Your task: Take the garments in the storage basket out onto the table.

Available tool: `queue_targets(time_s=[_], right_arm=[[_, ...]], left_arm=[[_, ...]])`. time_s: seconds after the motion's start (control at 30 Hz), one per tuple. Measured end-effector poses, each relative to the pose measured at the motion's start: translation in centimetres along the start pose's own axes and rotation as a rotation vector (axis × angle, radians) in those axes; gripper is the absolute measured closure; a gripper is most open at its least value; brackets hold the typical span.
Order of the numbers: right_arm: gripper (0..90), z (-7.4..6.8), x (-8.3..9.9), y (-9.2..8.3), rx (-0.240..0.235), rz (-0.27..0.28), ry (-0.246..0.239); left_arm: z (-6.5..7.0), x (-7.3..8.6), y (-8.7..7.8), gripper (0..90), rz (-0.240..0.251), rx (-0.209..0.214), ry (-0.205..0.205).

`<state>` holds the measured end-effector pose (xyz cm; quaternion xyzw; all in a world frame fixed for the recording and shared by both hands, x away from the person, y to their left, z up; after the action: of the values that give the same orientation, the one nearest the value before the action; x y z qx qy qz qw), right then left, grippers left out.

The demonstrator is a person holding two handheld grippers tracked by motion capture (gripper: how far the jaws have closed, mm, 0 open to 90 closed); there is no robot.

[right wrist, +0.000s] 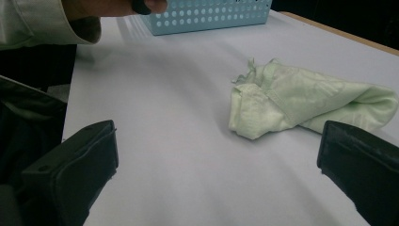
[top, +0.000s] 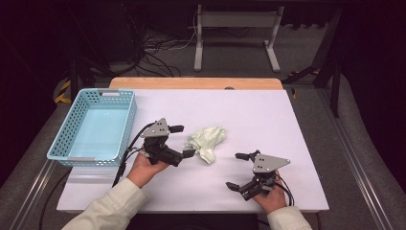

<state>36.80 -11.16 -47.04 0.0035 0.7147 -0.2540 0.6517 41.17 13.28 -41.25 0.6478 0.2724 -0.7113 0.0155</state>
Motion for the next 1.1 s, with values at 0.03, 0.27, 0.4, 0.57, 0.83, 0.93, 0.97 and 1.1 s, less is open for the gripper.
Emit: queue_targets(time_s=[0.03,0.27,0.4,0.57,0.83,0.93,0.97,1.1], right_arm=[[0.0,0.0,0.0,0.0,0.0,0.0,0.0],[0.0,0.0,0.0,0.0,-0.001,0.001,0.001],[0.0,0.0,0.0,0.0,-0.002,-0.001,0.0],[0.0,0.0,0.0,0.0,-0.002,0.0,0.0],[0.0,0.0,0.0,0.0,-0.002,-0.001,0.0],[0.0,0.0,0.0,0.0,-0.003,0.0,0.001],[0.0,0.0,0.0,0.0,-0.004,0.0,0.001],[0.0,0.0,0.0,0.0,-0.004,-0.001,0.001]], left_arm=[[0.1,0.2,-0.2,3.2,-0.001,-0.001,0.0],[0.4,1.4,-1.8,3.0,-0.006,-0.011,-0.016],[0.4,2.4,-2.5,3.0,-0.013,-0.022,-0.029],[0.4,3.7,-3.2,3.0,-0.017,-0.034,-0.045],[0.2,5.9,-3.9,2.9,-0.03,-0.066,-0.064],[0.2,6.8,-4.4,2.9,-0.025,-0.079,-0.076],[0.2,7.1,-4.6,2.9,-0.023,-0.078,-0.083],[0.2,8.5,-5.0,2.9,-0.041,-0.089,-0.077]])
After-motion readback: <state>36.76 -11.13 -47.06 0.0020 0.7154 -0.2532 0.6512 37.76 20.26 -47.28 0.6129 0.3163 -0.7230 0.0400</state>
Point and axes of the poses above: each handheld gripper's, and its own axes: y roughly forward along the jaws, x roughly out of its underside, z roughly to its right, the point moved 6 cm from there along y, roughly forward along the jaws, and after that the axes turned 4 degrees about y, right-handed, at the moved point
